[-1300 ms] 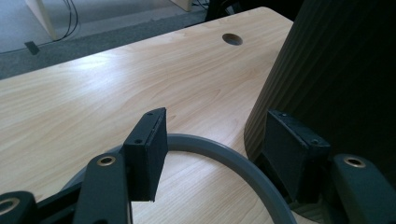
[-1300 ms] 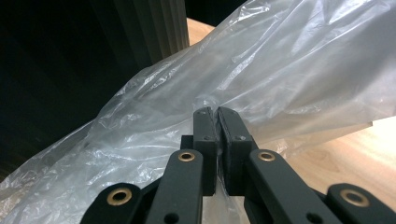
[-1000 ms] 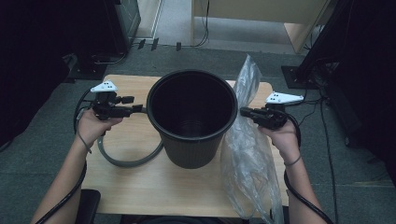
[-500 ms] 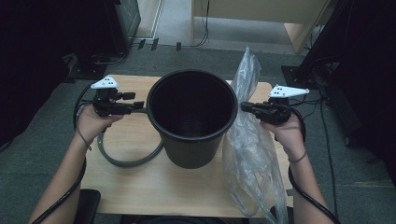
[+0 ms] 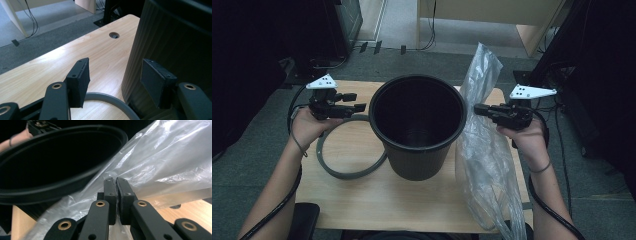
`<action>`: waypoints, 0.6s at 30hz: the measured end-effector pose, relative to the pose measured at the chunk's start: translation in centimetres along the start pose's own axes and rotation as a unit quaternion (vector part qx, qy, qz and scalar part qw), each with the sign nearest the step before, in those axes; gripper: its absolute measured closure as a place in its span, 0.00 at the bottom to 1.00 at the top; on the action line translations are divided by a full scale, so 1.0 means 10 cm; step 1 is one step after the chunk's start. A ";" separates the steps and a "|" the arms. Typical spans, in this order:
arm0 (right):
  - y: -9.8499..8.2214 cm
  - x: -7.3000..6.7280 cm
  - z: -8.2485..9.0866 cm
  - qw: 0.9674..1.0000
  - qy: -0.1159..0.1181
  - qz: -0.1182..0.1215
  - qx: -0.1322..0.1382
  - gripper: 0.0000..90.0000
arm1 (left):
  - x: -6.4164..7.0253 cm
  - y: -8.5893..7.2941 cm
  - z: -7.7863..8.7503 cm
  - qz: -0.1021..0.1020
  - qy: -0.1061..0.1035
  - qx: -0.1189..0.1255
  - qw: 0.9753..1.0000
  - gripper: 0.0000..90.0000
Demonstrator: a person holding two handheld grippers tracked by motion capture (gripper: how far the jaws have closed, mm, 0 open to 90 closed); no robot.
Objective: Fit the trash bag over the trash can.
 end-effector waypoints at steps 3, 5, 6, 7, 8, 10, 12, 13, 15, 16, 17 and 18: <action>0.09 -0.03 0.07 1.000 0.007 0.001 0.013 0.98 | 0.02 0.06 0.03 -0.003 0.000 0.005 1.000 0.44; 0.13 -0.05 0.10 1.000 0.011 0.001 0.018 0.98 | 0.03 0.10 0.05 -0.007 -0.001 0.004 1.000 0.44; 0.15 -0.07 0.11 1.000 0.013 0.004 0.022 0.98 | 0.03 0.11 0.05 -0.009 -0.001 0.003 1.000 0.44; 0.18 -0.09 0.13 1.000 0.018 0.004 0.025 0.98 | 0.04 0.13 0.06 -0.010 -0.001 0.004 1.000 0.44; 0.20 -0.11 0.13 0.999 0.023 0.005 0.027 0.98 | 0.05 0.15 0.07 -0.012 -0.001 0.004 1.000 0.44; 0.25 -0.15 0.15 0.999 0.031 0.011 0.031 0.98 | 0.07 0.19 0.09 -0.016 -0.002 0.005 1.000 0.44; 0.30 -0.19 0.16 0.999 0.039 0.014 0.034 0.98 | 0.08 0.22 0.11 -0.016 -0.004 0.005 1.000 0.45; 0.33 -0.23 0.15 0.998 0.045 0.018 0.036 0.98 | 0.08 0.23 0.12 -0.017 -0.005 0.006 1.000 0.46; 0.36 -0.28 0.15 0.998 0.051 0.025 0.036 0.98 | 0.10 0.27 0.14 -0.020 -0.006 0.009 1.000 0.47; 0.39 -0.31 0.15 0.997 0.057 0.030 0.036 0.98 | 0.11 0.28 0.15 -0.020 -0.008 0.011 1.000 0.47; 0.41 -0.34 0.14 0.997 0.060 0.033 0.036 0.98 | 0.12 0.30 0.17 -0.022 -0.011 0.014 1.000 0.47; 0.44 -0.37 0.13 0.997 0.065 0.038 0.036 0.98 | 0.13 0.32 0.17 -0.025 -0.011 0.015 1.000 0.47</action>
Point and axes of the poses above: each handheld gripper's, and its own axes: z roughly backward along the jaws, y roughly out of its top, x roughly to its right, the point moved 4 cm from there along -z, roughly forward along the jaws, and after that the axes turned 8 degrees about -y, right-handed, at the moved point
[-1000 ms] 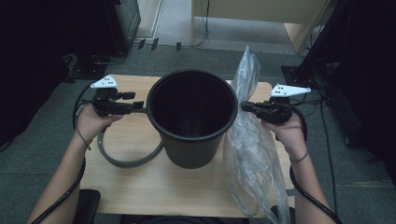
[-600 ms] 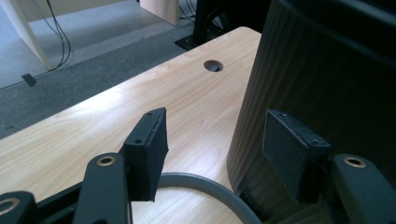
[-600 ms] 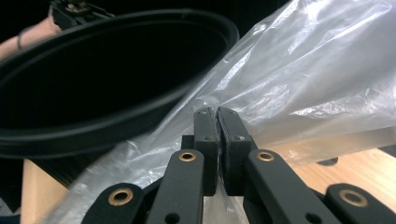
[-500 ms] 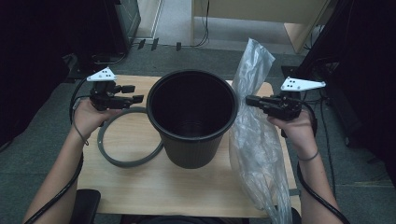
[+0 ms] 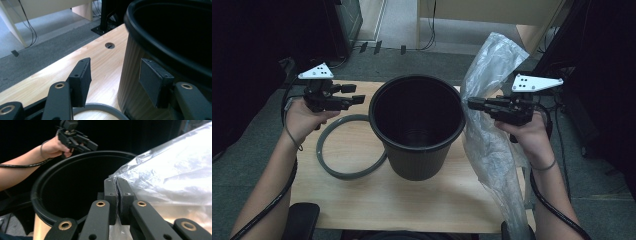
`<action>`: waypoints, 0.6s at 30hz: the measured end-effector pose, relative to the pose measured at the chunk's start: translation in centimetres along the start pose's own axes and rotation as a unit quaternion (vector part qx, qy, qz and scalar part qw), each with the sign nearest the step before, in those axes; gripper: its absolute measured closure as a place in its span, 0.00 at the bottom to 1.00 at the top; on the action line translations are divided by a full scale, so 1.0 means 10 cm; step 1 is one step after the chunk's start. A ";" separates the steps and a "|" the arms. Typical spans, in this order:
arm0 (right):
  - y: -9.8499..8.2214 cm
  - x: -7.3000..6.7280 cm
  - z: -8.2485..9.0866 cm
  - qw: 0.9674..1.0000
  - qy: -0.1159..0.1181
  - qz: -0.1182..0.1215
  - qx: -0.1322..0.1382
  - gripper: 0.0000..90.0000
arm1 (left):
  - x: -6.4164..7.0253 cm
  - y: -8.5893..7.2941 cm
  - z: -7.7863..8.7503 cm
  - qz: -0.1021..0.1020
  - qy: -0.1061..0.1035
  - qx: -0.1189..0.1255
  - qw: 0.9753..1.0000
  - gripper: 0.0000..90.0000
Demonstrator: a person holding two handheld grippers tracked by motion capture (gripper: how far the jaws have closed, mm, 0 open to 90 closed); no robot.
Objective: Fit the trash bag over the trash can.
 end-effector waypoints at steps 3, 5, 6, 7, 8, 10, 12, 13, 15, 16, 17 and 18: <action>0.06 -0.07 -0.04 1.000 0.011 0.010 -0.003 0.98 | 0.03 0.05 0.01 -0.006 0.000 0.004 1.000 0.47; 0.11 -0.12 -0.06 1.000 0.023 0.011 0.001 0.98 | 0.06 0.09 0.02 -0.011 -0.002 0.005 1.000 0.47; 0.13 -0.14 -0.07 1.000 0.027 0.012 0.003 0.98 | 0.07 0.10 0.02 -0.011 -0.002 0.007 1.000 0.47; 0.15 -0.17 -0.07 0.999 0.030 0.014 0.004 0.98 | 0.08 0.12 0.03 -0.013 -0.003 0.007 1.000 0.47; 0.17 -0.18 -0.08 0.999 0.033 0.016 0.006 0.98 | 0.09 0.13 0.03 -0.015 -0.003 0.007 1.000 0.47; 0.21 -0.23 -0.09 0.999 0.038 0.021 0.004 0.98 | 0.12 0.17 0.05 -0.020 -0.004 0.008 1.000 0.47; 0.25 -0.28 -0.11 0.998 0.050 0.023 0.006 0.98 | 0.14 0.22 0.05 -0.022 -0.005 0.011 1.000 0.47; 0.27 -0.31 -0.13 0.998 0.053 0.025 0.005 0.98 | 0.16 0.24 0.06 -0.023 -0.008 0.012 1.000 0.47; 0.32 -0.36 -0.15 0.998 0.065 0.027 0.005 0.98 | 0.18 0.27 0.06 -0.028 -0.010 0.012 0.999 0.47; 0.33 -0.38 -0.17 0.997 0.070 0.026 0.004 0.98 | 0.20 0.29 0.06 -0.031 -0.012 0.012 0.999 0.47; 0.36 -0.42 -0.19 0.997 0.076 0.029 0.004 0.98 | 0.21 0.31 0.06 -0.033 -0.013 0.012 0.999 0.48; 0.38 -0.45 -0.21 0.996 0.084 0.029 0.005 0.98 | 0.22 0.32 0.06 -0.033 -0.014 0.011 0.999 0.48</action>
Point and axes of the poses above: each handheld gripper's, and its own axes: z roughly backward along the jaws, y roughly out of its top, x roughly to its right, the point moved 4 cm from there along -z, roughly forward along the jaws, and after that the axes turned 8 degrees about -y, right-handed, at the moved point
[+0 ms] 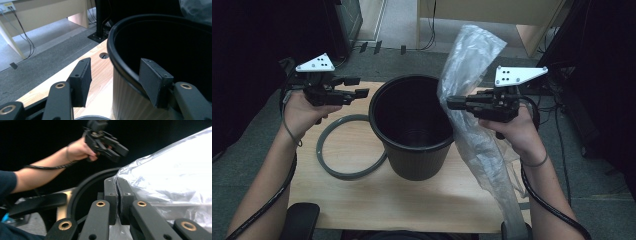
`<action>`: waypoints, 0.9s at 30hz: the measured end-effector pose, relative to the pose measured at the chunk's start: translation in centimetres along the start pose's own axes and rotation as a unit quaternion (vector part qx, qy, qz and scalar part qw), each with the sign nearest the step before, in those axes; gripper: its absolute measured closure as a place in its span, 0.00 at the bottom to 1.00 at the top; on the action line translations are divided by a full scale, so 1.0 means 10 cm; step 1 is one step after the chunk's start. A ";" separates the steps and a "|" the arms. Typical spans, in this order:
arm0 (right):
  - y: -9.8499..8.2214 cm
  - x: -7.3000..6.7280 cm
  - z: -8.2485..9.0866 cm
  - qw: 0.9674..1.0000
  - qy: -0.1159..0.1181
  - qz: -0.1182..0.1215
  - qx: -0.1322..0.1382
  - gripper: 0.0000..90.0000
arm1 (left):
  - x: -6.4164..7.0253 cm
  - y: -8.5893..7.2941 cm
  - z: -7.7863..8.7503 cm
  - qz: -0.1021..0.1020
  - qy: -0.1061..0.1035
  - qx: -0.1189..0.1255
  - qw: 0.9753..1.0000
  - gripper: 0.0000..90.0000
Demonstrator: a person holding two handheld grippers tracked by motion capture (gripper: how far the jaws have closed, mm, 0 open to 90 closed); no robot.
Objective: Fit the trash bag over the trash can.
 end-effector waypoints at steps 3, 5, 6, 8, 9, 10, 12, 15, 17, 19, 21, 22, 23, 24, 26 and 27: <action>0.05 -0.09 -0.08 1.000 0.022 0.003 0.000 0.98 | 0.02 0.04 -0.02 -0.002 -0.004 -0.002 1.000 0.48; 0.07 -0.13 -0.14 0.999 0.032 0.005 -0.005 0.98 | 0.04 0.06 -0.04 -0.002 -0.006 -0.002 1.000 0.48; 0.08 -0.15 -0.17 0.999 0.039 0.003 -0.005 0.98 | 0.04 0.08 -0.05 -0.002 -0.008 -0.001 1.000 0.48; 0.10 -0.18 -0.22 0.999 0.054 -0.003 -0.005 0.98 | 0.07 0.10 -0.06 -0.005 -0.012 -0.001 1.000 0.48; 0.10 -0.19 -0.26 0.998 0.060 -0.005 -0.008 0.98 | 0.07 0.12 -0.06 -0.006 -0.013 -0.001 1.000 0.48; 0.10 -0.20 -0.28 0.998 0.062 -0.004 -0.011 0.98 | 0.09 0.14 -0.07 -0.008 -0.017 0.001 1.000 0.48; 0.09 -0.21 -0.36 0.997 0.069 -0.007 -0.023 0.98 | 0.12 0.17 -0.09 -0.011 -0.022 0.000 1.000 0.48; 0.07 -0.23 -0.45 0.996 0.078 -0.009 -0.035 0.98 | 0.15 0.21 -0.11 -0.015 -0.025 0.000 1.000 0.48; 0.05 -0.24 -0.50 0.996 0.082 -0.012 -0.044 0.98 | 0.17 0.24 -0.13 -0.017 -0.030 0.001 0.999 0.49; 0.03 -0.24 -0.55 0.995 0.080 -0.009 -0.053 0.98 | 0.20 0.27 -0.15 -0.022 -0.035 0.000 0.999 0.49; 0.01 -0.23 -0.58 0.995 0.075 -0.006 -0.062 0.98 | 0.22 0.30 -0.19 -0.024 -0.038 0.002 0.999 0.49; 0.00 -0.22 -0.60 0.995 0.074 -0.007 -0.065 0.98 | 0.23 0.31 -0.20 -0.024 -0.039 0.002 0.999 0.49; -0.01 -0.21 -0.61 0.995 0.074 -0.008 -0.066 0.98 | 0.24 0.32 -0.21 -0.025 -0.039 0.001 0.999 0.48; -0.01 -0.20 -0.62 0.995 0.074 -0.011 -0.068 0.98 | 0.25 0.34 -0.23 -0.026 -0.041 0.001 0.999 0.48; -0.03 -0.18 -0.64 0.995 0.073 -0.012 -0.073 0.98 | 0.27 0.36 -0.26 -0.028 -0.046 0.001 0.999 0.48; -0.03 -0.18 -0.65 0.994 0.073 -0.013 -0.074 0.98 | 0.29 0.38 -0.27 -0.029 -0.048 0.002 0.998 0.48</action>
Point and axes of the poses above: each handheld gripper's, and its own axes: z roughly backward along the jaws, y roughly out of its top, x roughly to its right, the point moved 4 cm from there along -z, roughly forward along the jaws, and after that the axes turned 8 degrees about -y, right-handed, at the moved point
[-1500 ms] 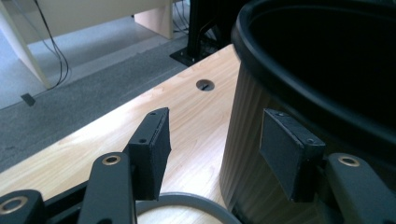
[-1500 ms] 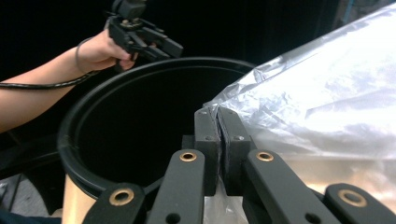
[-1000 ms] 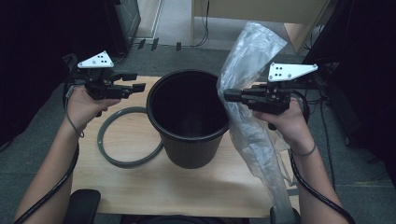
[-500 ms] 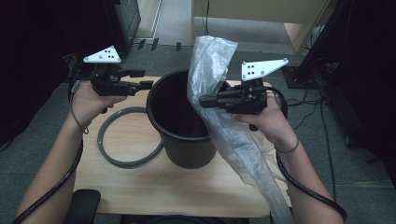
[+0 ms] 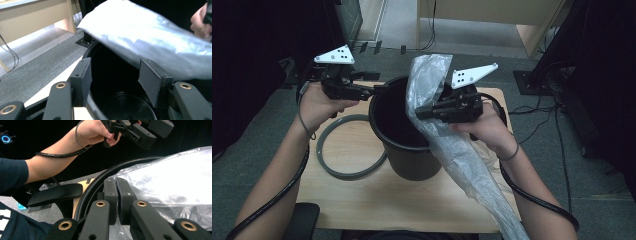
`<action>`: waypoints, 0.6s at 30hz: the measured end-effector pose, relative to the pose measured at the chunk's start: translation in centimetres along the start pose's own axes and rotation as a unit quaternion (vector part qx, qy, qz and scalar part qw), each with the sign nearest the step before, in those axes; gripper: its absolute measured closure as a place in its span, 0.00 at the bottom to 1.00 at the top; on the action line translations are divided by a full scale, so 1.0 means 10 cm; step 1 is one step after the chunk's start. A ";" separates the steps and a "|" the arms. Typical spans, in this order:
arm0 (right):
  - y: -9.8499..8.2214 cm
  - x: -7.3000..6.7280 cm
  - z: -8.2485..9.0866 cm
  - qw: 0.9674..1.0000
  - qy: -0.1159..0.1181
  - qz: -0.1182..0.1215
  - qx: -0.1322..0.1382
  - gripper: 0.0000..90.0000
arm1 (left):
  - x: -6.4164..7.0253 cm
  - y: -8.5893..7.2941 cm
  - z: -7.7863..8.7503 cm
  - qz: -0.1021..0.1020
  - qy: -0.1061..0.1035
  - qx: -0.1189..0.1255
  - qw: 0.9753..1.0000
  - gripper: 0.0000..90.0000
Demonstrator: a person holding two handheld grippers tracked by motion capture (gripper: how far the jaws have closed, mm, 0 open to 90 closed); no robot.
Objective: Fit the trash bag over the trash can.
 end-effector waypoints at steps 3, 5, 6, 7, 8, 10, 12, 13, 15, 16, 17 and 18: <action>0.00 0.01 -0.03 1.000 0.000 0.002 -0.004 0.98 | 0.04 0.06 -0.06 -0.006 -0.007 0.000 1.000 0.48; -0.01 0.02 -0.05 1.000 0.002 0.000 -0.006 0.98 | 0.06 0.10 -0.09 -0.009 -0.012 0.003 1.000 0.48; -0.01 0.02 -0.06 1.000 0.002 0.000 -0.008 0.98 | 0.07 0.11 -0.10 -0.010 -0.013 0.003 1.000 0.48; -0.01 0.02 -0.07 1.000 0.003 -0.001 -0.008 0.98 | 0.08 0.13 -0.12 -0.012 -0.015 0.004 1.000 0.48; -0.01 0.02 -0.08 1.000 0.005 -0.002 -0.009 0.98 | 0.08 0.14 -0.13 -0.012 -0.016 0.003 1.000 0.48; -0.01 0.02 -0.10 1.000 0.006 0.000 -0.010 0.98 | 0.09 0.16 -0.16 -0.015 -0.017 0.002 1.000 0.48; 0.00 0.02 -0.12 1.000 0.008 0.001 -0.011 0.98 | 0.09 0.17 -0.19 -0.015 -0.019 0.000 1.000 0.48; 0.00 0.01 -0.12 1.000 0.008 0.001 -0.012 0.98 | 0.10 0.18 -0.20 -0.015 -0.020 0.000 1.000 0.48; 0.00 0.01 -0.14 1.000 0.010 0.002 -0.014 0.98 | 0.11 0.19 -0.22 -0.019 -0.022 -0.004 1.000 0.48; 0.00 0.00 -0.16 1.000 0.012 0.001 -0.016 0.98 | 0.12 0.19 -0.24 -0.021 -0.023 -0.005 1.000 0.48; 0.00 0.00 -0.17 1.000 0.012 0.003 -0.017 0.98 | 0.12 0.19 -0.25 -0.023 -0.025 -0.008 0.999 0.48; 0.00 0.00 -0.19 1.000 0.014 0.003 -0.018 0.98 | 0.12 0.19 -0.26 -0.025 -0.026 -0.009 0.999 0.49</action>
Point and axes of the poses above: each handheld gripper's, and its own axes: z roughly backward along the jaws, y roughly out of its top, x roughly to its right, the point moved 4 cm from there along -z, roughly forward along the jaws, and after that the axes turned 8 degrees about -y, right-handed, at the moved point
